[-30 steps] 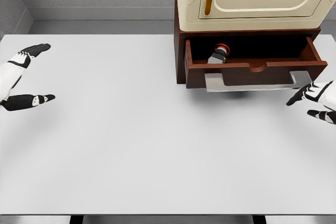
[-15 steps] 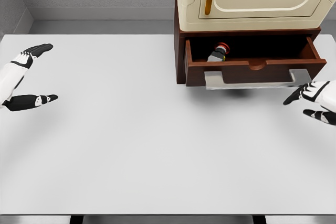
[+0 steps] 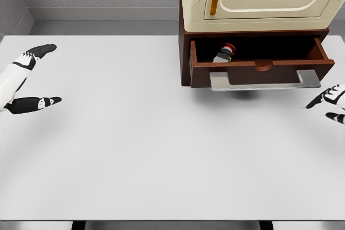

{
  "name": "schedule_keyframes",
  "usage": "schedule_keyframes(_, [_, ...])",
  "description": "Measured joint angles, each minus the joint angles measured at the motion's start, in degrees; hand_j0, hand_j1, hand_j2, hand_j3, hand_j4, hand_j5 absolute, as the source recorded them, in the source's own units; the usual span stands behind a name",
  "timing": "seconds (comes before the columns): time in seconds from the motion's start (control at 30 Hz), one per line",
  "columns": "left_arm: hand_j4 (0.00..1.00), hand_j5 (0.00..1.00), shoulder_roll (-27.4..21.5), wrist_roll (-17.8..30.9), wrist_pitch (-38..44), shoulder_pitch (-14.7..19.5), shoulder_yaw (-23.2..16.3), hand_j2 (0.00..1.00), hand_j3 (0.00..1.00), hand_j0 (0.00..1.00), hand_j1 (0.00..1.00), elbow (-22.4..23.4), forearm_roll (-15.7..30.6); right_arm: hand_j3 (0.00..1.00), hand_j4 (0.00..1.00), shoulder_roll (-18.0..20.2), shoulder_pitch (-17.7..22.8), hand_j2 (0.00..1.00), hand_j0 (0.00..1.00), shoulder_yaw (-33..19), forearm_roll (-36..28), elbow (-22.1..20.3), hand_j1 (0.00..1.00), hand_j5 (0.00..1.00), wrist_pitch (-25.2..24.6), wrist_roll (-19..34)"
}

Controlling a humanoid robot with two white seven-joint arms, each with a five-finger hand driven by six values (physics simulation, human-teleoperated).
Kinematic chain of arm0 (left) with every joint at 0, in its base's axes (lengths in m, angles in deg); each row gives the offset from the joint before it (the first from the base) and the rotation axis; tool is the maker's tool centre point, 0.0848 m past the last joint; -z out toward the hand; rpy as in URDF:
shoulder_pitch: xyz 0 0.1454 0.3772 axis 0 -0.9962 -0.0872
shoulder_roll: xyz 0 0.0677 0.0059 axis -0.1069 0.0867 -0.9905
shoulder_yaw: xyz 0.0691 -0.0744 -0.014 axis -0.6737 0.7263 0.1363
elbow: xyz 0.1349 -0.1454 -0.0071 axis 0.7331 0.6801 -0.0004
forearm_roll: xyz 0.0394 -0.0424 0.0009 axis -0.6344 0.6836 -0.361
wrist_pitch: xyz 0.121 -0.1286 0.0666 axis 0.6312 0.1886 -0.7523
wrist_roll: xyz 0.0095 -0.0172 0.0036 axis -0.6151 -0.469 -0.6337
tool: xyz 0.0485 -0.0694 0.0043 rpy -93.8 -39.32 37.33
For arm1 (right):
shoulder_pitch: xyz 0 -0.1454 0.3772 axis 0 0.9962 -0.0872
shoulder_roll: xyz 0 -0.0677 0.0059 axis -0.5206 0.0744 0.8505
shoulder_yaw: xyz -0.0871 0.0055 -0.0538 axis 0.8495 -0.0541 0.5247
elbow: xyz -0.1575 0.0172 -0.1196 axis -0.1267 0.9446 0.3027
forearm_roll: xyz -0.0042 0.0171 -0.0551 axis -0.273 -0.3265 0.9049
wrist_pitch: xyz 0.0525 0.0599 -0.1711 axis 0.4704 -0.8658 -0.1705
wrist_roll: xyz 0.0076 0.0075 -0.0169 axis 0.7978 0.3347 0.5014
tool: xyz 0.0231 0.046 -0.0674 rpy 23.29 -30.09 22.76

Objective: Put the switch into the drawer with left arm, and close the drawer with right arm

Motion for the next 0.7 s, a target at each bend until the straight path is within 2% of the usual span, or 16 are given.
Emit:
schedule_keyframes(0.13, [1.00,1.00,0.11,-0.01,0.00,0.00,-0.01,1.00,1.00,1.00,1.00,-0.03,-0.01,0.62,0.62,0.11,0.17,0.62,0.62,0.09,0.68,-0.22,0.62,0.62,0.00,-0.07])
schedule_keyframes(0.4, [1.00,1.00,0.14,-0.01,0.00,0.00,-0.02,1.00,1.00,1.00,1.00,-0.24,0.05,0.62,0.62,0.19,1.41,0.62,0.62,0.27,2.77,-5.50,0.62,0.62,0.00,0.26])
schedule_keyframes(0.7, [1.00,1.00,0.19,0.00,0.00,0.00,-0.04,1.00,1.00,1.00,1.00,-0.27,0.05,0.62,0.62,-0.39,0.35,0.62,0.62,0.98,3.36,-6.44,0.62,0.62,0.00,0.62])
